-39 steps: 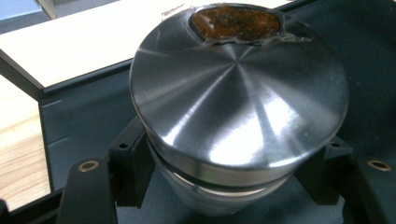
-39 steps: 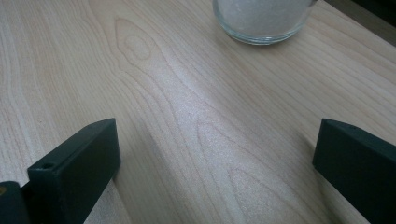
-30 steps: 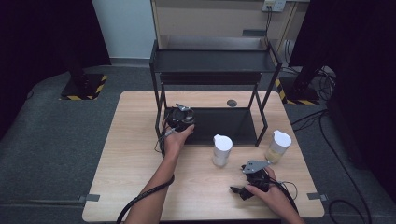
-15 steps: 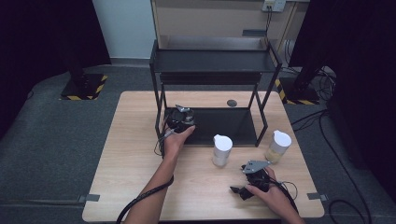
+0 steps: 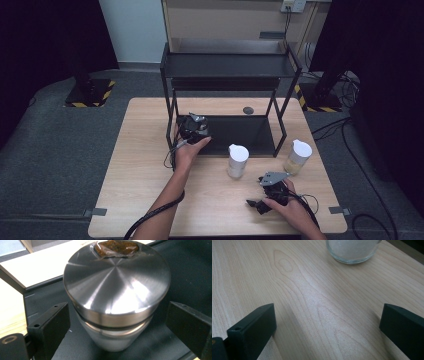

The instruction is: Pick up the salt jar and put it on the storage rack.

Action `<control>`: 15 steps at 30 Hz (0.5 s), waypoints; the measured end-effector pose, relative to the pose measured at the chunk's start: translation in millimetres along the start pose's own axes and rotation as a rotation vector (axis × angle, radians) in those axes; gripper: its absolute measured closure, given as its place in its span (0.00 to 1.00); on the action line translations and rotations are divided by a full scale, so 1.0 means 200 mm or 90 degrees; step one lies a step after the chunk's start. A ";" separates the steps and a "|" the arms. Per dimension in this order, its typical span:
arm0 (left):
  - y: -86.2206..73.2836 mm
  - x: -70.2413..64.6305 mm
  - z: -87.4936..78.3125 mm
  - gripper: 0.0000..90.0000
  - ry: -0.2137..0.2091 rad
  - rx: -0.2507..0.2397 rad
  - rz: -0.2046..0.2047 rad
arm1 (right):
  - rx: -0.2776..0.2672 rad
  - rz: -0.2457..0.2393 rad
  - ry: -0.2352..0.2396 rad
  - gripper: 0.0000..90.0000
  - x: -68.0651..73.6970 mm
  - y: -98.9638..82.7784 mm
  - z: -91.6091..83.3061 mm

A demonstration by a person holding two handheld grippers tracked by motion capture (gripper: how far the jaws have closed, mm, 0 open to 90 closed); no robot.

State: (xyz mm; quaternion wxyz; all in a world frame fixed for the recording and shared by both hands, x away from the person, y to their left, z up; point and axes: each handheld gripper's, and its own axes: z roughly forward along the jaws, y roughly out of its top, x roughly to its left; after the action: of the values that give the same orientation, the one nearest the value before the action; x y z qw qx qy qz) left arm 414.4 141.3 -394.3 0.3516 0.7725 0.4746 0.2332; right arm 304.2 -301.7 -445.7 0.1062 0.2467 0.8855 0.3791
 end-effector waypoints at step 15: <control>-0.07 -0.05 -0.07 0.05 0.005 -0.007 0.026 | 0.000 0.000 0.000 0.01 0.00 0.00 0.00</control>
State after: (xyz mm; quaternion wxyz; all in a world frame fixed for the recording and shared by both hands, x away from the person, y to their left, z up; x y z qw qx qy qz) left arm 393.5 140.5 -396.0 0.3494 0.7792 0.4585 0.2461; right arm 304.2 -301.6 -445.7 0.1060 0.2469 0.8855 0.3791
